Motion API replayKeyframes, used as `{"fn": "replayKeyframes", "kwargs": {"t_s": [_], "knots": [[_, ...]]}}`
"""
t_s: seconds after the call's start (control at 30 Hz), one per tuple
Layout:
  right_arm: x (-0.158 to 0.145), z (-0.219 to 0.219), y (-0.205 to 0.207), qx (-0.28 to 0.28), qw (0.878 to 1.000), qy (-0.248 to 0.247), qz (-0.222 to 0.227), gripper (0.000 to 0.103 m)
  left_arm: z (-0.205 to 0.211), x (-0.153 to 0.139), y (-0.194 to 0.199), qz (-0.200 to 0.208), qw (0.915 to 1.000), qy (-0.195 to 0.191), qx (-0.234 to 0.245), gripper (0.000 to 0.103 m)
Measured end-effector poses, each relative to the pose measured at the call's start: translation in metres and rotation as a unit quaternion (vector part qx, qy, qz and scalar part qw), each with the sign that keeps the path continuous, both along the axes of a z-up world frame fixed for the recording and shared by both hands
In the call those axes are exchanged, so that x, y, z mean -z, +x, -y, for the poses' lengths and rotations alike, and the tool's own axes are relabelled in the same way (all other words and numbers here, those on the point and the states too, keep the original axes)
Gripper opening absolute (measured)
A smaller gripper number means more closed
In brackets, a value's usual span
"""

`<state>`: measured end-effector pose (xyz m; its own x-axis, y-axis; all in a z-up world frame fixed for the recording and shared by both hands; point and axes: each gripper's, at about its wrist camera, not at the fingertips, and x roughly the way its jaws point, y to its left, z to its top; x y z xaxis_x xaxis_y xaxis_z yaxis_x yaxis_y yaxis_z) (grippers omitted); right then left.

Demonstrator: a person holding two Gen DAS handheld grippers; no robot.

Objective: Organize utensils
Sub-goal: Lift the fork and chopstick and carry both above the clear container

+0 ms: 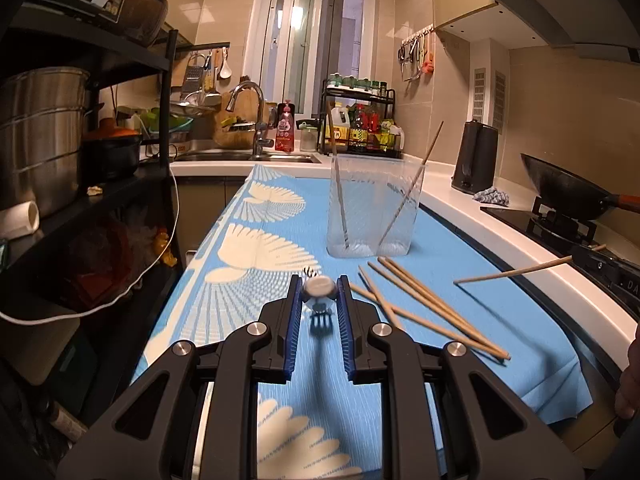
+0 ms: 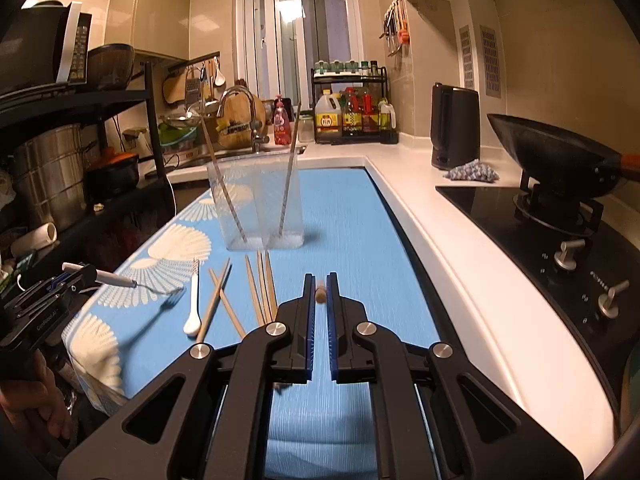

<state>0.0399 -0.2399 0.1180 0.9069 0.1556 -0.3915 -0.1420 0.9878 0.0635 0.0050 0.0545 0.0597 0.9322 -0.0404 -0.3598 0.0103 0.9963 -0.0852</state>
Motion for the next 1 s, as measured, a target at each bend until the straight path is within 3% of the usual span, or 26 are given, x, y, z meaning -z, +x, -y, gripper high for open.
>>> {"fn": "replayKeyframes", "kwargs": {"t_s": [0.4, 1.0], "knots": [[-0.056, -0.010, 0.036, -0.021, 1.000, 0.007, 0.018, 0.006, -0.017, -0.043, 0.044, -0.017, 0.9996, -0.015, 0.018, 0.017], [-0.101, -0.042, 0.090, -0.054, 0.998, 0.005, 0.028, 0.006, -0.011, -0.090, 0.096, -0.065, 0.9964, -0.012, 0.053, 0.017]]}}
